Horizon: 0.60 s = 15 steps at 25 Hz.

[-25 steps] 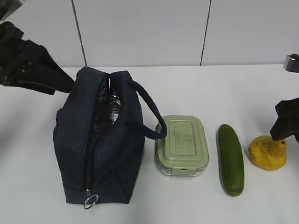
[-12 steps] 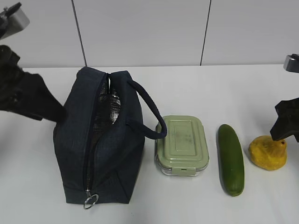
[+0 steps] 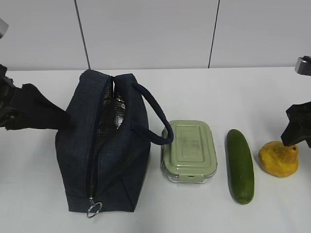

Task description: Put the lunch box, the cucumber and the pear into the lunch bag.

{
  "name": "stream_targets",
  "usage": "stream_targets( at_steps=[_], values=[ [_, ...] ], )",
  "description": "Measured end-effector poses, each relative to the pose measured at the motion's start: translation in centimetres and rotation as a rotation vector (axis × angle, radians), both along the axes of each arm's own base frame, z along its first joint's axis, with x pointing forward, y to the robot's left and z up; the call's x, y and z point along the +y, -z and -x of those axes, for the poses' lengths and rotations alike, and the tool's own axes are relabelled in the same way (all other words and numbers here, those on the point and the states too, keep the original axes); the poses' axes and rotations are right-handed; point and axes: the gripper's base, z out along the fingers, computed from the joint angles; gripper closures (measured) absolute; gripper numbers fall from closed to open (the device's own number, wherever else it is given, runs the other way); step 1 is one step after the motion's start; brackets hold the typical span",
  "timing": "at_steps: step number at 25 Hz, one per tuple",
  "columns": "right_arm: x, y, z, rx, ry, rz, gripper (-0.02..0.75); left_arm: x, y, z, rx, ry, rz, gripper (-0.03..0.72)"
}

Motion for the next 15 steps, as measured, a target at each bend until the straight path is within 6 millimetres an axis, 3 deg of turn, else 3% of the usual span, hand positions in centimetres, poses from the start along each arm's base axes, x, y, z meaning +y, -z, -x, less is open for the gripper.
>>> stream_targets(
  at_steps=[11,13,15],
  values=[
    [0.0,0.0,0.0,-0.003,-0.001,0.001,0.281,-1.4,2.2,-1.0,0.081,0.041,-0.017,0.319],
    [0.0,0.0,0.0,-0.003,-0.001,0.001,0.281,-1.7,2.6,-1.1,0.087,0.048,-0.023,0.353],
    [0.0,0.0,0.0,-0.003,-0.001,0.001,0.281,-1.8,2.9,-1.3,0.087,0.045,-0.029,0.444]
  ],
)
